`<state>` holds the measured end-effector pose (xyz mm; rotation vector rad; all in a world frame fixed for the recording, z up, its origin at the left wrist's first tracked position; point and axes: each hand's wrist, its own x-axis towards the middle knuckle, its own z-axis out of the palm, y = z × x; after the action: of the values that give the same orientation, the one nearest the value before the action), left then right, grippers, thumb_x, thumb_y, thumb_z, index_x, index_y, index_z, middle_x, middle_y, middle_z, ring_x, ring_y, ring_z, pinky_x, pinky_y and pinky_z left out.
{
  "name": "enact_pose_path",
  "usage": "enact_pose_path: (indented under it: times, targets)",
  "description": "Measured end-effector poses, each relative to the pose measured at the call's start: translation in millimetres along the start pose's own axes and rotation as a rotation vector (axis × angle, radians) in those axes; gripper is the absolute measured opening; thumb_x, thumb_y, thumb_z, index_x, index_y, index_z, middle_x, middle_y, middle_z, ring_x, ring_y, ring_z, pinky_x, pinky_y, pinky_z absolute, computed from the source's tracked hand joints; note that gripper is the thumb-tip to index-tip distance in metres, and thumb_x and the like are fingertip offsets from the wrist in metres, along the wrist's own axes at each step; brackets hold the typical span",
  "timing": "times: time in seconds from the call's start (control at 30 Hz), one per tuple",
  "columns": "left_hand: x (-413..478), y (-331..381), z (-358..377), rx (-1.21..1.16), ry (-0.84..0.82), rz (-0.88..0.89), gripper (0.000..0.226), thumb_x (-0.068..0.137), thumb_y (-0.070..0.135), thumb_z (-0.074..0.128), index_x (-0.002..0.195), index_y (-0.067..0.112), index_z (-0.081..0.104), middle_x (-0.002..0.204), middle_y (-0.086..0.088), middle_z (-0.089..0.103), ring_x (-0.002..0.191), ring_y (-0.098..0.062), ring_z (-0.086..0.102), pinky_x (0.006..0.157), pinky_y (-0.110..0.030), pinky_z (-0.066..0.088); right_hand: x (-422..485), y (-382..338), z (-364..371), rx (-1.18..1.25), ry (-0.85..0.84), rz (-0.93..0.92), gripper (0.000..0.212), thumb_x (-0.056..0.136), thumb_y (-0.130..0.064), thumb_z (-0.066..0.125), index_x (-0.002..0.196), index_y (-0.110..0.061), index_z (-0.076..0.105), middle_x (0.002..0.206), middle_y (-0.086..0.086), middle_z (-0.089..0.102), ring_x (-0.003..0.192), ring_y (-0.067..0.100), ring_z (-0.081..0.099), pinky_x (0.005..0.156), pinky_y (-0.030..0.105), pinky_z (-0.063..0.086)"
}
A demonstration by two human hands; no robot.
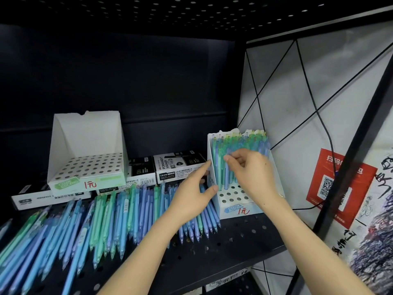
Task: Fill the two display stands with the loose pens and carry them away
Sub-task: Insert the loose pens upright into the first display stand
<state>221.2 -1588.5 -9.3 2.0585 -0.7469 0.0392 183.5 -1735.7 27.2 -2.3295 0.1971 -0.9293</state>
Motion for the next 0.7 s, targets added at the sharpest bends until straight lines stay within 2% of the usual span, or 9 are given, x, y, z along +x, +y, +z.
enact_pose_path:
  times: [0.07,0.13,0.2,0.27,0.3,0.4,0.5,0.6,0.7]
  targets:
    - [0,2,-2,0.000,0.003,-0.003,0.063,0.090,0.029,0.057,0.144,0.037,0.026,0.138,0.010,0.045,0.121,-0.007,0.045,0.101,-0.028,0.038,-1,-2,1,-0.022,0.003,0.016,0.021,0.091,-0.032,0.057,0.093,-0.014,0.068,0.080,-0.001,0.070,0.074,0.018,0.064,0.067,0.035,0.051]
    - [-2,6,-6,-0.007,0.038,-0.005,0.054,0.091,0.028,0.056,0.141,0.034,0.034,0.137,0.010,0.047,0.120,-0.007,0.046,0.098,-0.026,0.038,-5,-6,-1,-0.094,0.085,0.011,0.024,0.091,-0.033,0.056,0.106,-0.015,0.065,0.088,-0.002,0.069,0.078,0.018,0.064,0.065,0.030,0.047]
    - [-8,9,-14,0.001,0.094,-0.016,0.044,0.092,0.027,0.054,0.135,0.031,0.043,0.133,0.011,0.049,0.117,-0.006,0.047,0.093,-0.022,0.038,-17,-13,-3,-0.105,0.243,-0.063,0.024,0.091,-0.030,0.057,0.107,-0.014,0.064,0.083,-0.003,0.068,0.071,0.017,0.061,0.060,0.028,0.042]
    - [-16,9,-26,0.051,0.158,-0.033,0.036,0.093,0.026,0.053,0.128,0.030,0.050,0.127,0.010,0.052,0.112,-0.007,0.050,0.088,-0.020,0.037,-31,-25,-2,-0.044,0.290,-0.148,0.018,0.090,-0.026,0.058,0.101,-0.014,0.066,0.075,-0.006,0.064,0.062,0.013,0.057,0.056,0.028,0.044]
    - [-22,7,-33,0.097,0.190,-0.045,0.033,0.093,0.026,0.053,0.126,0.029,0.053,0.124,0.010,0.053,0.108,-0.008,0.052,0.087,-0.020,0.038,-37,-30,2,-0.020,0.236,-0.168,0.017,0.089,-0.026,0.059,0.099,-0.015,0.067,0.072,-0.009,0.061,0.060,0.012,0.056,0.055,0.028,0.044]
    - [-47,-6,-62,0.256,0.281,-0.099,0.030,0.092,0.027,0.054,0.121,0.025,0.058,0.120,0.005,0.056,0.103,-0.010,0.054,0.089,-0.023,0.041,-50,-43,23,-0.013,-0.070,-0.165,0.019,0.090,-0.033,0.057,0.098,-0.020,0.067,0.072,-0.014,0.058,0.064,0.010,0.057,0.057,0.026,0.046]
    - [-85,-25,-95,0.434,0.364,-0.219,0.029,0.092,0.028,0.054,0.120,0.023,0.059,0.107,0.003,0.055,0.095,-0.010,0.052,0.079,-0.022,0.038,-60,-52,47,-0.051,-0.267,-0.205,0.027,0.091,-0.042,0.051,0.107,-0.023,0.063,0.078,-0.013,0.061,0.070,0.007,0.055,0.062,0.022,0.044]
    - [-127,-40,-125,0.617,0.416,-0.367,0.033,0.089,0.033,0.057,0.119,0.020,0.060,0.098,0.002,0.053,0.091,-0.016,0.054,0.075,-0.027,0.039,-70,-62,65,-0.055,-0.340,-0.257,0.038,0.090,-0.048,0.051,0.117,-0.023,0.060,0.086,-0.010,0.065,0.077,0.007,0.057,0.070,0.021,0.046]
    - [-158,-49,-143,0.754,0.375,-0.485,0.047,0.085,0.048,0.057,0.126,0.024,0.056,0.120,-0.004,0.056,0.113,-0.022,0.053,0.094,-0.034,0.043,-75,-74,81,-0.095,-0.348,-0.327,0.053,0.085,-0.058,0.050,0.123,-0.022,0.058,0.104,-0.004,0.067,0.101,0.014,0.058,0.083,0.027,0.046]
